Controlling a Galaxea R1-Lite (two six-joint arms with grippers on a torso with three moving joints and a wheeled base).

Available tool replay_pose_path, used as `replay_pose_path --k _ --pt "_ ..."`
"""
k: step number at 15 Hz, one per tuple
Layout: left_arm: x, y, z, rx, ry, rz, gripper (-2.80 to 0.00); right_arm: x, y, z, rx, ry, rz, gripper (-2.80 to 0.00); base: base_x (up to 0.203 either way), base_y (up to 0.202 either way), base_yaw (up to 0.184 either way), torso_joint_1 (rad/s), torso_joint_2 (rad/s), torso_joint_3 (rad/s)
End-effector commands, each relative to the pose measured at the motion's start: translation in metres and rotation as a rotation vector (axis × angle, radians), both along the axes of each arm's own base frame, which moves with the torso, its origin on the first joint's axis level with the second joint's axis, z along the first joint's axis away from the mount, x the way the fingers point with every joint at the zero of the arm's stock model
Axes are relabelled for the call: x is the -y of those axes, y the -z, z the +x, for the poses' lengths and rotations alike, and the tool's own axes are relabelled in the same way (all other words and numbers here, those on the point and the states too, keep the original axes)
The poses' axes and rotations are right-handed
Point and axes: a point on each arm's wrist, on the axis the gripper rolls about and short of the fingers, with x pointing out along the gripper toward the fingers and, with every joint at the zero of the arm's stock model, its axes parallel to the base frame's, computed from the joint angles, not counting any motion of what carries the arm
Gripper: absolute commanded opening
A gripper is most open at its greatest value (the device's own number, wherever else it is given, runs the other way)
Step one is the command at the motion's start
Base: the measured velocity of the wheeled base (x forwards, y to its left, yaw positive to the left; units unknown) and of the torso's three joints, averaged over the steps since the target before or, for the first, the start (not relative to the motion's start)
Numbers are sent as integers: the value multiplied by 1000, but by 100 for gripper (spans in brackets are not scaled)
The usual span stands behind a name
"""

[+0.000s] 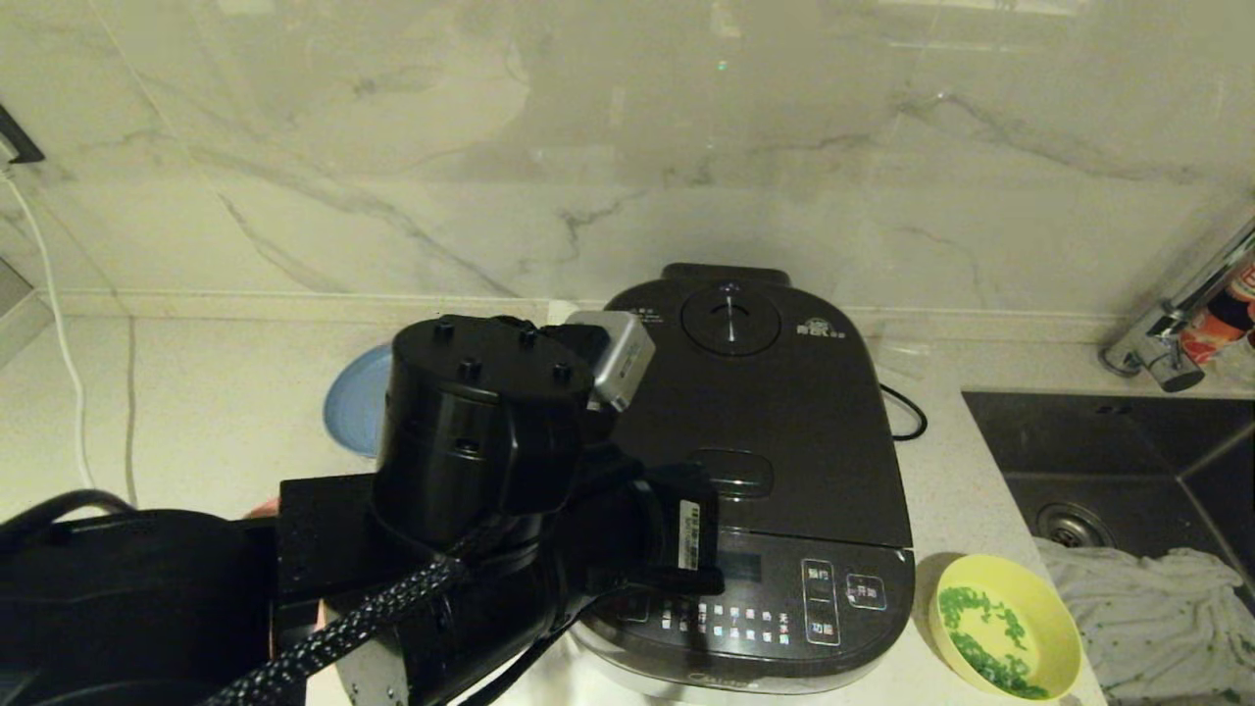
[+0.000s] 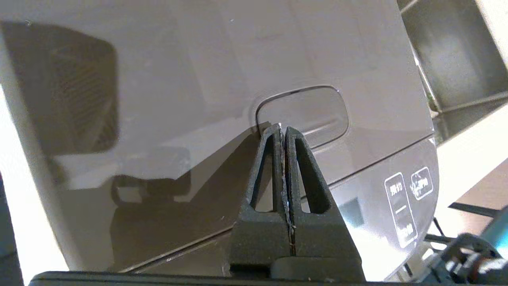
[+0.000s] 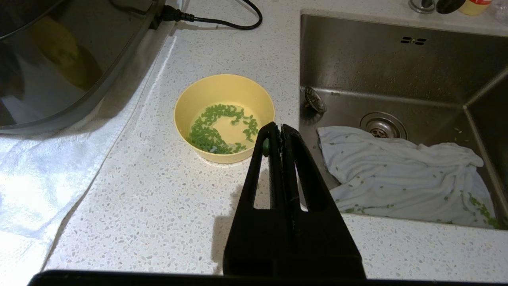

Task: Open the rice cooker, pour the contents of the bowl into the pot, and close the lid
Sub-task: Open the rice cooker

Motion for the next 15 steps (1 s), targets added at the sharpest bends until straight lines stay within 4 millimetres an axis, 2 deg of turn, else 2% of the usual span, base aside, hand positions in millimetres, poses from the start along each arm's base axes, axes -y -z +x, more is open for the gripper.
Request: replay_pose_path --k 1,9,11,15 --pt "6 8 5 -13 -6 23 -280 0 0 0 0 -1 0 -280 0 0 0 0 0 0" --pt "2 7 4 -1 -42 26 -280 0 0 0 -1 -1 0 -280 0 0 0 0 0 0" --pt "-3 -10 1 26 -46 -30 -280 0 0 0 0 -1 0 -280 0 0 0 0 0 0" --pt "-18 -60 -8 117 -49 -179 -280 0 0 0 0 -1 0 -280 0 0 0 0 0 0"
